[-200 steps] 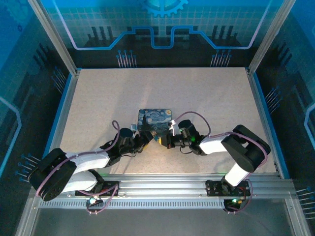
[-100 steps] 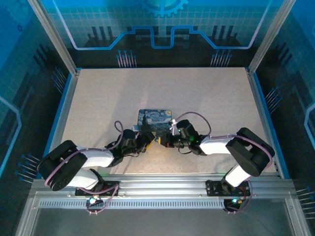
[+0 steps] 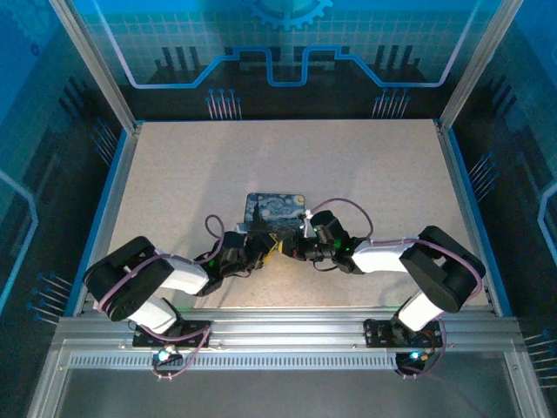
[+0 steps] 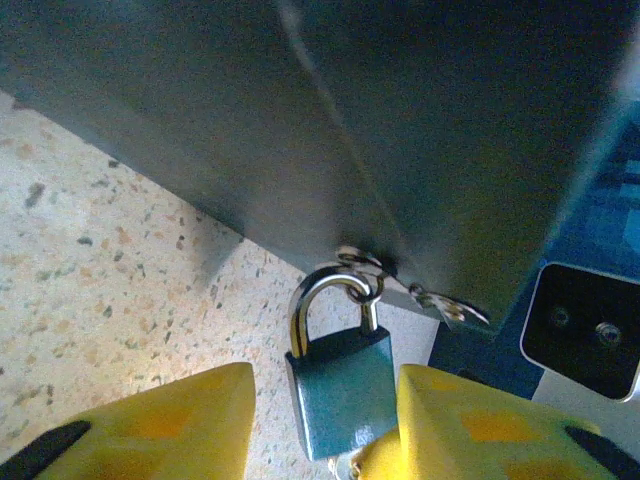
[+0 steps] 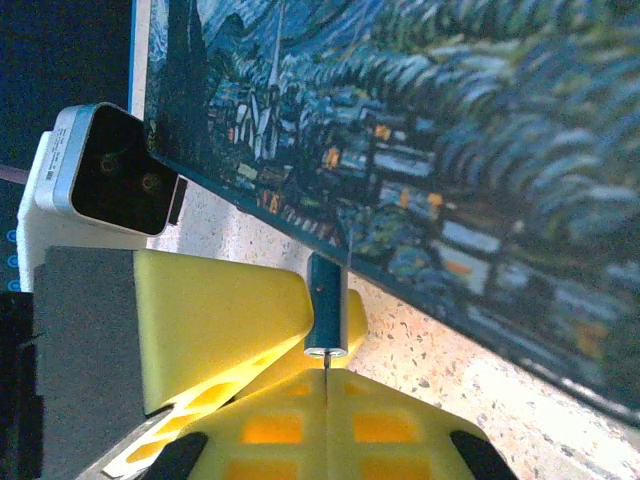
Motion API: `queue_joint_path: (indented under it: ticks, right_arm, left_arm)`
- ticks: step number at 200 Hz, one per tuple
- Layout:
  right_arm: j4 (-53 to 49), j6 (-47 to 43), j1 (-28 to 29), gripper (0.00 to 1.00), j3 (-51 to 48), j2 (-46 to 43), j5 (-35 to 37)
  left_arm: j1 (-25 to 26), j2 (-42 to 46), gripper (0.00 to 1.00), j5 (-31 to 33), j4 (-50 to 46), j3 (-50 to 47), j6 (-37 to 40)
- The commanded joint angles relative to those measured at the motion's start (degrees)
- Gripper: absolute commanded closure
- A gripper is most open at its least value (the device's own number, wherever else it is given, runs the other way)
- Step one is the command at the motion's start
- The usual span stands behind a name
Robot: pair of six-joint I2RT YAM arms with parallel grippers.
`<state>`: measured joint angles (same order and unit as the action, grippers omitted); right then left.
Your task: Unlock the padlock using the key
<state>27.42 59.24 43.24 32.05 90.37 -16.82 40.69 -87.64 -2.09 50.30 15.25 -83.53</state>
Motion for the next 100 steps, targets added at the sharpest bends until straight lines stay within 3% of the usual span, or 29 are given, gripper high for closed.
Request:
queue_joint_path:
  ticks: [1,100]
  right_arm:
    - [0.5,3.0,1.1,0.96,0.9,-0.9,0.2]
    - [5.1,10.3,1.2,0.94,-0.4,0.3,-0.2]
  left_arm:
    - [0.7,-1.5,0.60,1.5,5.1,-0.7,-1.6]
    - [1.5,-2.1,0.70,3.1,5.1,-0.8,-2.6]
